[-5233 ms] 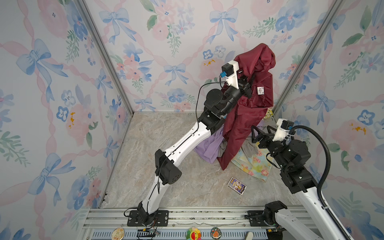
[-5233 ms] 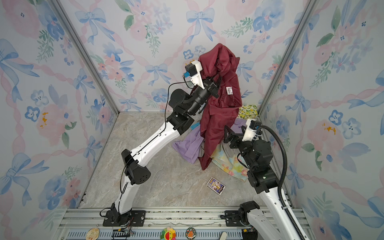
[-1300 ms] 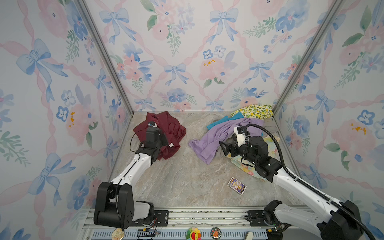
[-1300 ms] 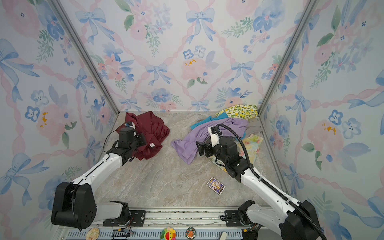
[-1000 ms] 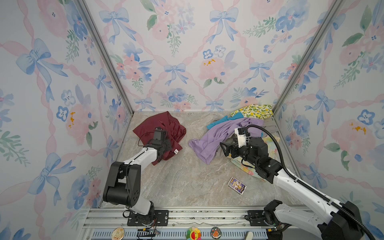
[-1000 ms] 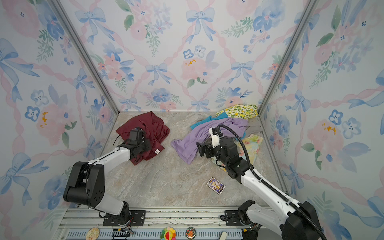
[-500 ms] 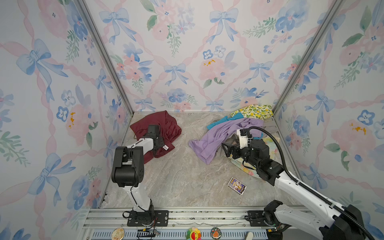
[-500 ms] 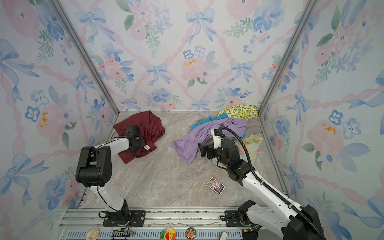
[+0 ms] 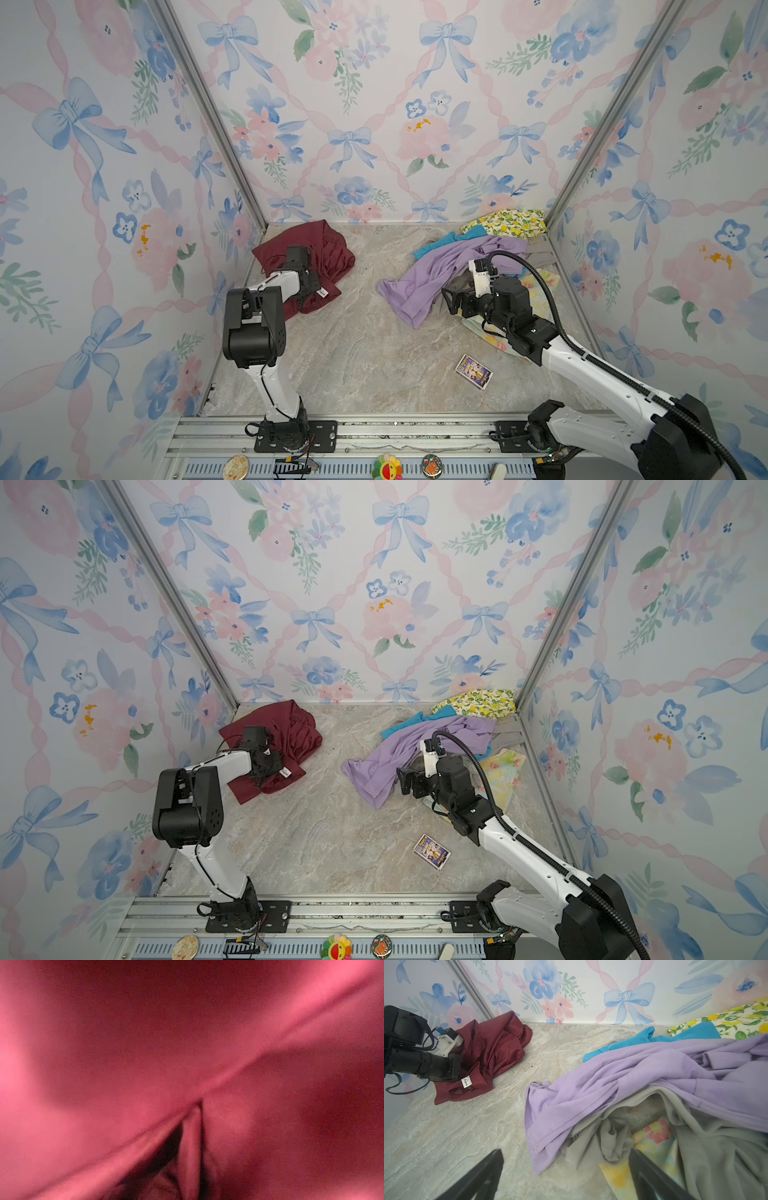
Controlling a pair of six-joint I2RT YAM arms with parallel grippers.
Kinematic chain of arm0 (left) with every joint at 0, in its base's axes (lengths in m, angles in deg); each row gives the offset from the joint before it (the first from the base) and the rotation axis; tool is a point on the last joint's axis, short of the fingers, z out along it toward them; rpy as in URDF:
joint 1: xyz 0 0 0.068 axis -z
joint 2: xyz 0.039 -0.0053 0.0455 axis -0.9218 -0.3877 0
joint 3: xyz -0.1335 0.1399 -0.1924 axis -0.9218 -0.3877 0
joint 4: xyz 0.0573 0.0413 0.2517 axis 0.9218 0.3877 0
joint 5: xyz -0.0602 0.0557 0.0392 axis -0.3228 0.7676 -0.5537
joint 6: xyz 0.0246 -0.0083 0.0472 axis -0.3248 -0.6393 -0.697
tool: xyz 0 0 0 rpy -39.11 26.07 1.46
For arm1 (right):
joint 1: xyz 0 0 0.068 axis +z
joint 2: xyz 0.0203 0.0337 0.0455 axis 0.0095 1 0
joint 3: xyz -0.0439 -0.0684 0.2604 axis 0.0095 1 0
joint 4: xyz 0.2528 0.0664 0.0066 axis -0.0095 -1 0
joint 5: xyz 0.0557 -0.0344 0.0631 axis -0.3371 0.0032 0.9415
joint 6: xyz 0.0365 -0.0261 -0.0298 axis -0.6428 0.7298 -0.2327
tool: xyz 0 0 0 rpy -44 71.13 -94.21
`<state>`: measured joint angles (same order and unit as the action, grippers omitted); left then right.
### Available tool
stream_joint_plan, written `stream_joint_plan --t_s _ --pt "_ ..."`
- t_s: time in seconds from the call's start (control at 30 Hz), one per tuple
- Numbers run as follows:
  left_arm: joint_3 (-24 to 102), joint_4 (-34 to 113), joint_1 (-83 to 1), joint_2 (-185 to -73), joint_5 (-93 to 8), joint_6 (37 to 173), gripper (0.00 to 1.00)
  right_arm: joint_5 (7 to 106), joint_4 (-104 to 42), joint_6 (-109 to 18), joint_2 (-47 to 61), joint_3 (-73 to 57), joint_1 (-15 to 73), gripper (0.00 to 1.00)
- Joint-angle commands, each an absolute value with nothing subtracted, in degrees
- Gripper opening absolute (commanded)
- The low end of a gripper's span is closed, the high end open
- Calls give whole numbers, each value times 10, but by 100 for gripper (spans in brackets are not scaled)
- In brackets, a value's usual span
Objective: Pick out a specific cloth from the pile
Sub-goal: 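Lay the maroon shirt on the bare floor and open the left gripper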
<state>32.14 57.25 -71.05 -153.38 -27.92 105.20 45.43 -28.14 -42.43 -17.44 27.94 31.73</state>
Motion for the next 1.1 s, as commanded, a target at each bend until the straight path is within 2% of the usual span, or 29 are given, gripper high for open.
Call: stream_joint_plan --t_s 0.0,0.2,0.4,0.8,1.07 --pt "331 591 -711 -1512 -283 1042 30 446 -302 -415 -174 260 316 97" --pt "336 591 -707 -1455 -251 1035 60 443 -321 -402 -185 239 322 97" --pt "343 592 -698 -1407 -254 1026 80 438 -337 -397 -202 230 328 97" --pt "351 644 -681 -1371 -232 1008 85 431 -349 -399 -223 235 328 97" --pt "310 677 -688 -1385 -288 1027 81 436 -338 -408 -225 242 328 97"
